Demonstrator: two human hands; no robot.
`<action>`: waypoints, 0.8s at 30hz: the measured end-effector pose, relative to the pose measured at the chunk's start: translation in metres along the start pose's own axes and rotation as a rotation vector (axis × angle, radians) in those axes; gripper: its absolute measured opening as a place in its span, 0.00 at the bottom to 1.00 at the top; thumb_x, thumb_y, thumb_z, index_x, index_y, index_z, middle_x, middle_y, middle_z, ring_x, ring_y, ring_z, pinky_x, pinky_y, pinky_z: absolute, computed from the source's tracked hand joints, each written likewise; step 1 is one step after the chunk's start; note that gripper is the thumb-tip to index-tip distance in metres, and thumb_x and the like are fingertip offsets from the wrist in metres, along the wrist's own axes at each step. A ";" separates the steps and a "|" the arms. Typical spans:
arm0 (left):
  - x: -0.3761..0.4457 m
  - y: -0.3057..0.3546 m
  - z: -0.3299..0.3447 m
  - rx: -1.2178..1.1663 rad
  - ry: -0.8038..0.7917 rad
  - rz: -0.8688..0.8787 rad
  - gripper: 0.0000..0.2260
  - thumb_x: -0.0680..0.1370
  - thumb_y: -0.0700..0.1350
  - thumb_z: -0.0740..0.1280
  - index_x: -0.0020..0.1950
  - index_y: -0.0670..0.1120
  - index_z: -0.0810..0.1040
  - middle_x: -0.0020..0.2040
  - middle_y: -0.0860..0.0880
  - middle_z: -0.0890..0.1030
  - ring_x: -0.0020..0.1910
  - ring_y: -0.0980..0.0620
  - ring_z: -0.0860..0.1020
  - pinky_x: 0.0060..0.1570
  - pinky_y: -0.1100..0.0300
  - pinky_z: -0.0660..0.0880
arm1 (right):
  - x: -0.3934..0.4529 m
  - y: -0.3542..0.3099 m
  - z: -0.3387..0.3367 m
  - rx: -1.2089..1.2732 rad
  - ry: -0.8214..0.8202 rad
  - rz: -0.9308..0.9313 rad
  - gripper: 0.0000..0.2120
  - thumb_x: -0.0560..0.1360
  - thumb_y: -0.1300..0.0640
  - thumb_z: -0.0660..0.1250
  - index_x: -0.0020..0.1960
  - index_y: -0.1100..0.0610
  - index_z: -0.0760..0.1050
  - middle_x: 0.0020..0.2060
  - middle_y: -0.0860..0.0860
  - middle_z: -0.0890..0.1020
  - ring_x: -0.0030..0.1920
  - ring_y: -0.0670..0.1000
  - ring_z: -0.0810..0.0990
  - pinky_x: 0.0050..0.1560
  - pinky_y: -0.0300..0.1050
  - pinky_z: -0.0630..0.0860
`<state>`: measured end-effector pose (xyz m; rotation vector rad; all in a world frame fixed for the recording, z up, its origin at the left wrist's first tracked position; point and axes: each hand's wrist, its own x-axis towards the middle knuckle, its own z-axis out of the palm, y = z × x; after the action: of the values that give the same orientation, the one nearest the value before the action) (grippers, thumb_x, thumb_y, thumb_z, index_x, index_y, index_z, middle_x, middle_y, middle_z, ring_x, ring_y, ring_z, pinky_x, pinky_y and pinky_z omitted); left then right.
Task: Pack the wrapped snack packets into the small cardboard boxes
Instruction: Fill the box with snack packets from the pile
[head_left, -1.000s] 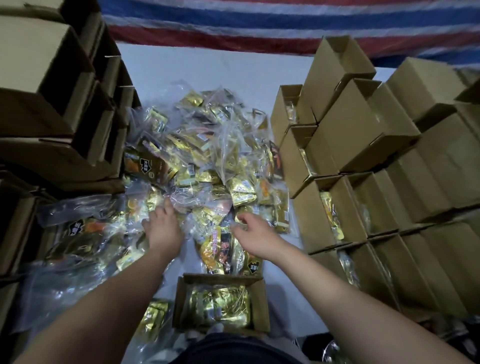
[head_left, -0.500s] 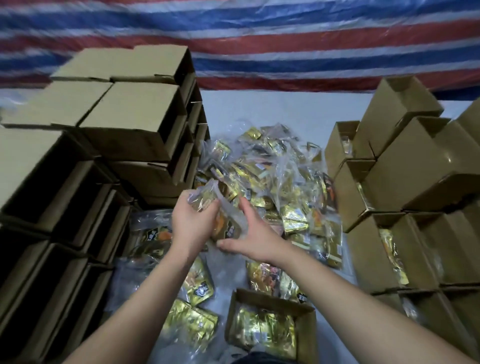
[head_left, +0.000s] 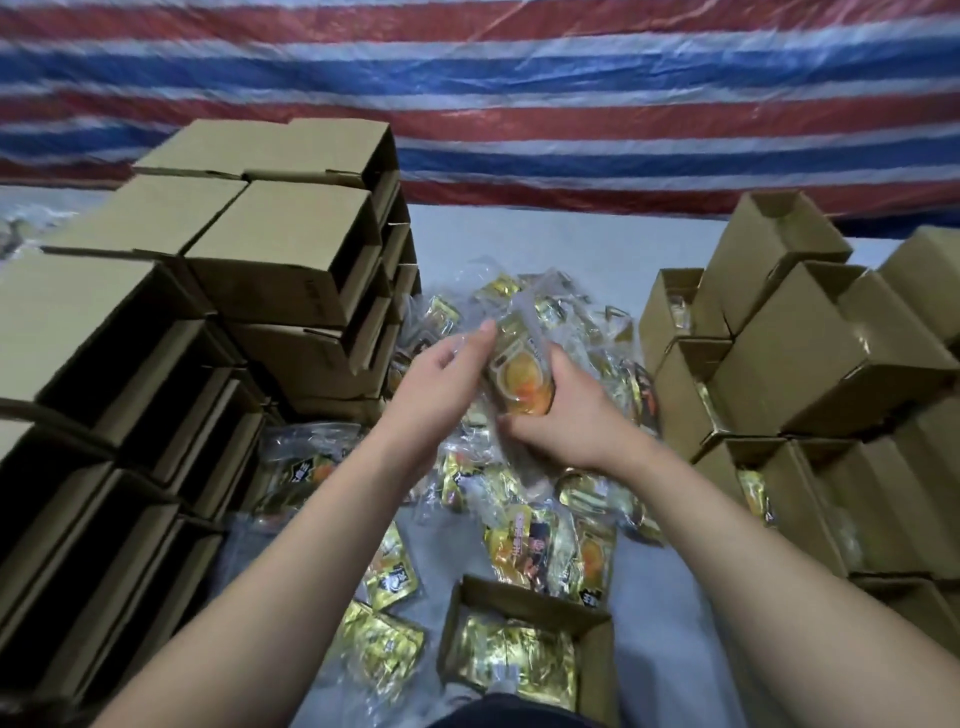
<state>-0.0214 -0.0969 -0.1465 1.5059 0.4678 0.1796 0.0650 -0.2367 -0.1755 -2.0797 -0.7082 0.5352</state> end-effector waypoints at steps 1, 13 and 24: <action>0.001 -0.005 -0.002 0.014 -0.016 -0.048 0.24 0.78 0.64 0.59 0.57 0.47 0.82 0.53 0.48 0.85 0.55 0.48 0.82 0.58 0.50 0.76 | -0.001 0.005 -0.005 -0.001 -0.049 0.020 0.35 0.59 0.40 0.75 0.61 0.42 0.64 0.48 0.36 0.76 0.46 0.32 0.78 0.37 0.26 0.70; -0.070 -0.193 -0.038 0.612 -0.489 -0.525 0.18 0.85 0.53 0.56 0.73 0.51 0.71 0.72 0.52 0.71 0.69 0.53 0.69 0.73 0.52 0.63 | -0.060 0.064 0.030 -0.430 -0.847 0.103 0.39 0.70 0.34 0.71 0.73 0.49 0.62 0.63 0.43 0.73 0.62 0.49 0.75 0.61 0.44 0.73; -0.080 -0.204 -0.042 0.398 -0.304 -0.499 0.09 0.83 0.58 0.58 0.51 0.68 0.77 0.52 0.69 0.77 0.52 0.70 0.73 0.46 0.73 0.68 | -0.077 0.098 0.108 -0.756 -0.999 0.163 0.28 0.78 0.39 0.64 0.69 0.56 0.64 0.62 0.55 0.77 0.56 0.57 0.78 0.54 0.51 0.75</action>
<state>-0.1455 -0.1046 -0.3316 1.7129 0.6412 -0.5555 -0.0289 -0.2697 -0.3069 -2.4956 -1.4754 1.6564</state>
